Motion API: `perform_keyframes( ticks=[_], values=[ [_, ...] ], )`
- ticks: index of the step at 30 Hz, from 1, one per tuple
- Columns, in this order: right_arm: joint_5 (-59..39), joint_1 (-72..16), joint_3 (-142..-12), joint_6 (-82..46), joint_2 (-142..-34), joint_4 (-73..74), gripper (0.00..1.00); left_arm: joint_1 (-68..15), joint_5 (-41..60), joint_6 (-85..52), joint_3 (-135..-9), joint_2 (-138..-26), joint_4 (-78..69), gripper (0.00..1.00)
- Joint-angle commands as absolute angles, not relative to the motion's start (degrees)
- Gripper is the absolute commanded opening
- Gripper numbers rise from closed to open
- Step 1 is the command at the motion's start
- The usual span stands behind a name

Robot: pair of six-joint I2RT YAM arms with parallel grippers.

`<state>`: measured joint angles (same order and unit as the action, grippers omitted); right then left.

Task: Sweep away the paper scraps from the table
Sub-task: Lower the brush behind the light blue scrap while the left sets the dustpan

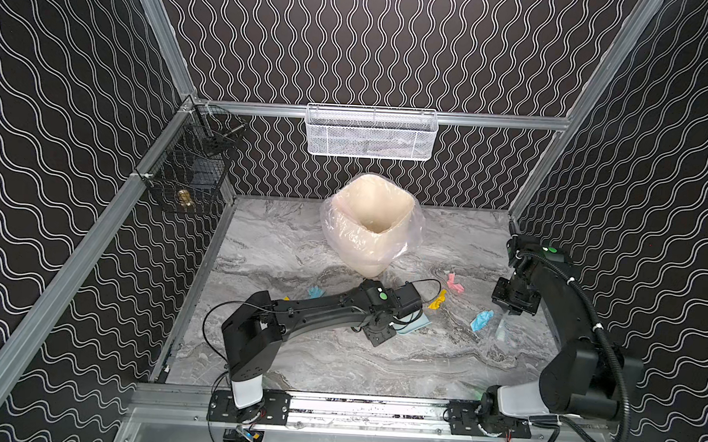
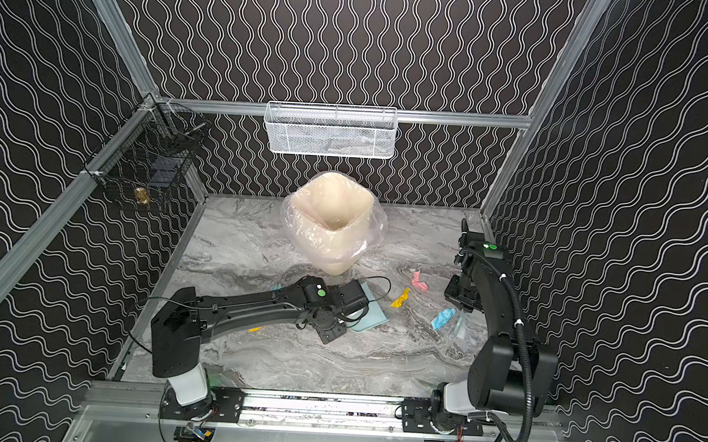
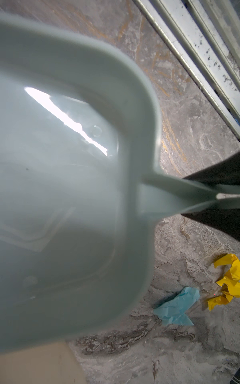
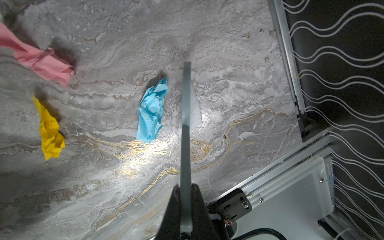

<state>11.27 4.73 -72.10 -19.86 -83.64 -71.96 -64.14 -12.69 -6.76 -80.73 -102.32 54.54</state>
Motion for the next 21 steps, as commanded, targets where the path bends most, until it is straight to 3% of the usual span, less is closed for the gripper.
perform_keyframes(
  ticks=[1,21],
  values=[
    [7.64,2.59,-72.86,-17.61,-83.74,-74.12,0.00,-64.16,-11.30,-8.67,-79.69,-101.62,52.66,0.00],
    [3.34,-21.50,-70.93,-24.86,-80.24,-83.25,0.00,-64.85,-7.72,-11.02,-73.17,-98.63,52.64,0.00]
  ],
)
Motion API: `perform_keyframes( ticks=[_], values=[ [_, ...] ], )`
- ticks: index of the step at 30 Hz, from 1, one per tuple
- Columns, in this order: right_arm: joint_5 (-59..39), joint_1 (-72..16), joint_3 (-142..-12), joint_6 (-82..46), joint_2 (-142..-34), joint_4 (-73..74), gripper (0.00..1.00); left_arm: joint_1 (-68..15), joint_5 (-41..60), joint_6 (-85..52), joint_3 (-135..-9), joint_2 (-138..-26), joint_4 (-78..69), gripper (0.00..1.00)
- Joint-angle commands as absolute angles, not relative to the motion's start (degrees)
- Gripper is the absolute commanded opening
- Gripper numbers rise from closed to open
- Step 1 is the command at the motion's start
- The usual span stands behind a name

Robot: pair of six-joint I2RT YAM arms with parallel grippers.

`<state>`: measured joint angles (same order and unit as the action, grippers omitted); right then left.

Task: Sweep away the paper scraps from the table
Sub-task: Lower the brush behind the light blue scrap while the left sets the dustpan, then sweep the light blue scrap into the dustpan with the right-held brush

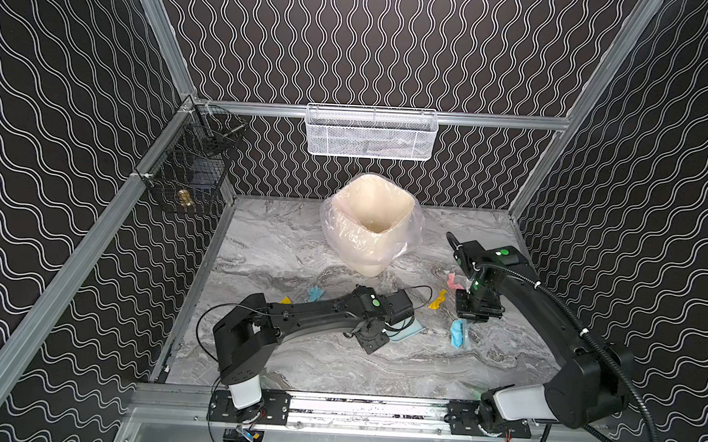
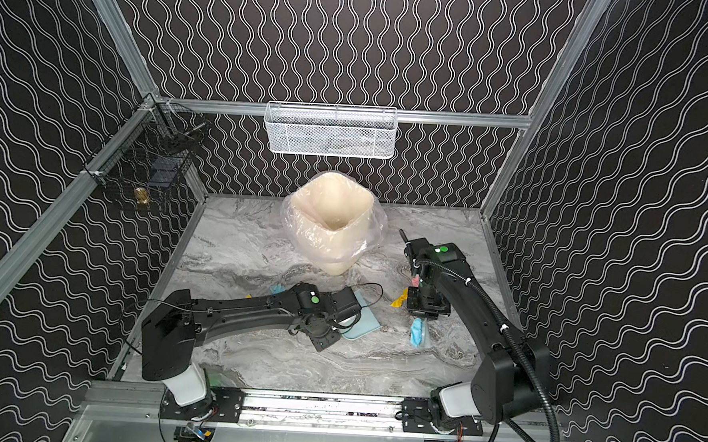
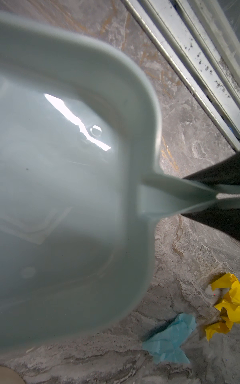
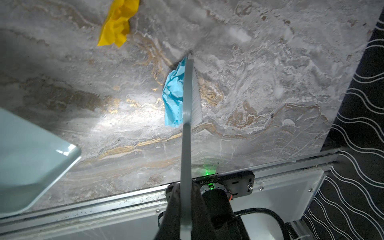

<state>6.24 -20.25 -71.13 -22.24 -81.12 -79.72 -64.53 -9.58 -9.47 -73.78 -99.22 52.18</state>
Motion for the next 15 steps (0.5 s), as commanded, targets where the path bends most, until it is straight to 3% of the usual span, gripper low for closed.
perform_keyframes(
  ticks=[1,8,15],
  values=[
    [3.10,-22.15,-71.02,-25.20,-79.71,-83.68,0.00,-65.03,-7.41,-11.31,-72.80,-98.40,52.88,0.00],
    [7.14,-22.59,-72.95,-26.47,-75.25,-84.54,0.00,-66.40,-4.54,-11.29,-72.11,-98.86,54.83,0.00],
    [9.64,-21.97,-71.37,-25.50,-77.39,-84.46,0.00,-67.59,-1.05,-7.68,-74.74,-101.92,56.14,0.00]
  ],
)
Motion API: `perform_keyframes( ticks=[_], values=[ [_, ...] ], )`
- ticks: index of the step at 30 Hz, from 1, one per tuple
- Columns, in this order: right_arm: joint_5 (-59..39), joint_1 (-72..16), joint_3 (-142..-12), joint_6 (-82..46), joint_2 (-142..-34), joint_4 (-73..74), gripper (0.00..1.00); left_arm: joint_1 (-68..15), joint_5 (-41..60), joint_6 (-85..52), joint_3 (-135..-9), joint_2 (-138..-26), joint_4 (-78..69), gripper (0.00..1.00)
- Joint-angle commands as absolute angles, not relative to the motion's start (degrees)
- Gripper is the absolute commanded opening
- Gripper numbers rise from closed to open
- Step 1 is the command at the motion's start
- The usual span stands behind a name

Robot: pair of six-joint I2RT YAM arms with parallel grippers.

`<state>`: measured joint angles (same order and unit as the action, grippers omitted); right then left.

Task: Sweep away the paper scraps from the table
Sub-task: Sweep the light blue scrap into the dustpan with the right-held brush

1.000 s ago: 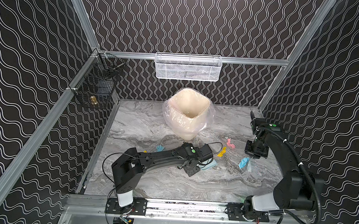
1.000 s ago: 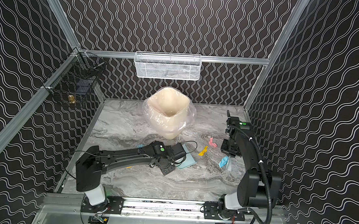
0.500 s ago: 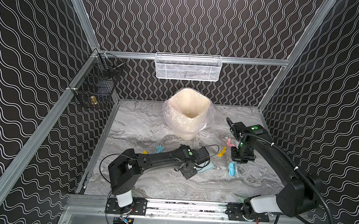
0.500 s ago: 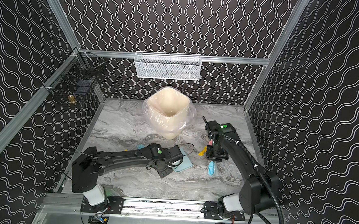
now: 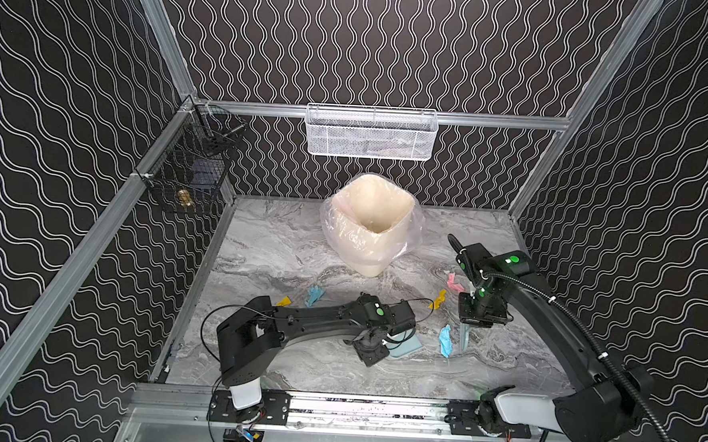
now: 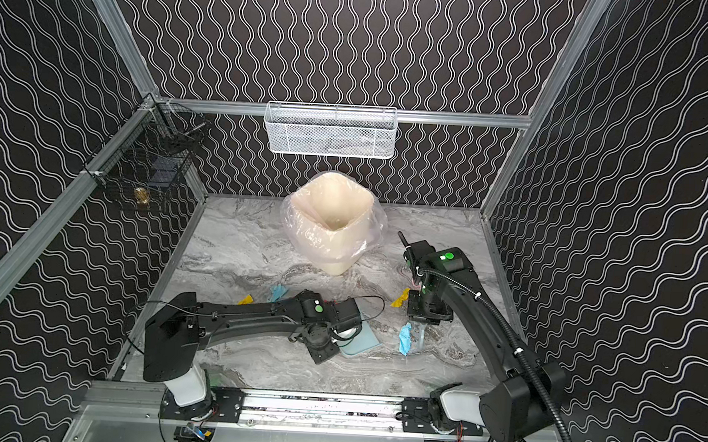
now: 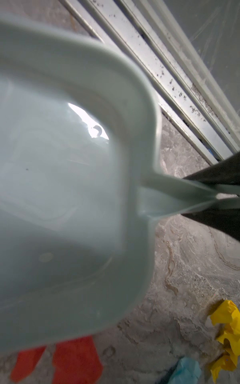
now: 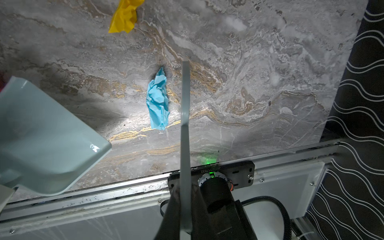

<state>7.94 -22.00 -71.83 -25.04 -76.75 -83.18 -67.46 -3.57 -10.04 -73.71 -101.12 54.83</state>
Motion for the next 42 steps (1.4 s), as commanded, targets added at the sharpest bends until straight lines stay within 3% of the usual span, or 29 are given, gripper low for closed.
perform_keyframes(
  ticks=[1,23,42],
  values=[
    [9.36,-21.97,-71.36,-25.33,-77.44,-84.31,0.00,-67.63,-0.64,-7.04,-75.20,-102.36,56.37,0.00],
    [2.19,-24.69,-71.21,-22.84,-77.69,-80.32,0.00,-67.59,-4.62,-2.91,-82.97,-111.07,62.99,0.00],
    [-8.15,-36.92,-74.35,-23.55,-77.95,-75.17,0.00,-67.62,-7.45,-1.02,-83.94,-113.11,62.85,0.00]
  ],
)
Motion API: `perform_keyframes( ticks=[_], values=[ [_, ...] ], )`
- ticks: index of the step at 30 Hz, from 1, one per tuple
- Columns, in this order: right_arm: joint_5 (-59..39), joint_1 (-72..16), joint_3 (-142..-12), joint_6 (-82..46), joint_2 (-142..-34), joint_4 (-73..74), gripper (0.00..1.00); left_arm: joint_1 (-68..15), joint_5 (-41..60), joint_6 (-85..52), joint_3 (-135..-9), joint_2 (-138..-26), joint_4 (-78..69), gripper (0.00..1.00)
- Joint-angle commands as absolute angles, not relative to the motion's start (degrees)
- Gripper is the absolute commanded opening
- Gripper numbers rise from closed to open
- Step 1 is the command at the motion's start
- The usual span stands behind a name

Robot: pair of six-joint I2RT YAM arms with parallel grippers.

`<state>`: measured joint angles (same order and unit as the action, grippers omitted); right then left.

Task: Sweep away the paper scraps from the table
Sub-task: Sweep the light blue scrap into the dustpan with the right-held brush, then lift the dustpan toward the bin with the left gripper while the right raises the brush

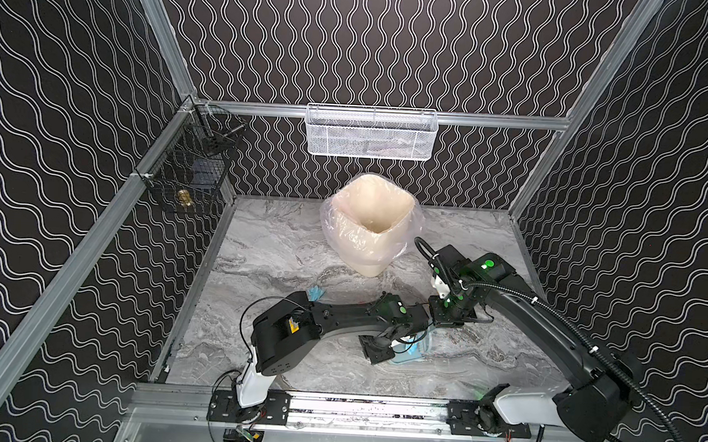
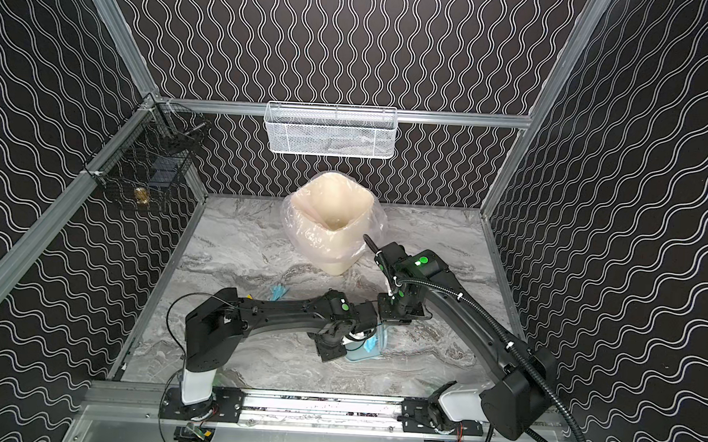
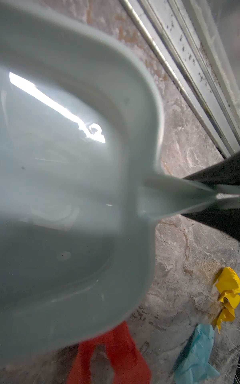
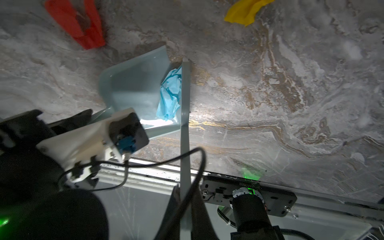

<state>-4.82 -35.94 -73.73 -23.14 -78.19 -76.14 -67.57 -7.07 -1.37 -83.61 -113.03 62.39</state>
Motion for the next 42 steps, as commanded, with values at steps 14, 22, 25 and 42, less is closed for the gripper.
perform_keyframes(
  ticks=[14,22,25,42],
  values=[
    [-3.48,-29.05,-74.41,-22.60,-72.79,-78.54,0.00,-67.59,-7.11,-2.83,-81.65,-112.37,60.29,0.00],
    [-3.54,-25.69,-74.27,-22.77,-77.10,-73.05,0.00,-67.67,-7.13,-3.05,-82.08,-112.41,60.21,0.00],
    [-4.67,-26.74,-73.51,-23.39,-78.37,-70.34,0.00,-67.67,-6.99,-3.09,-82.09,-112.41,60.21,0.00],
    [-4.60,-27.42,-75.64,-23.95,-76.84,-72.93,0.00,-67.68,-7.73,-5.06,-81.28,-111.25,59.18,0.00]
  ],
)
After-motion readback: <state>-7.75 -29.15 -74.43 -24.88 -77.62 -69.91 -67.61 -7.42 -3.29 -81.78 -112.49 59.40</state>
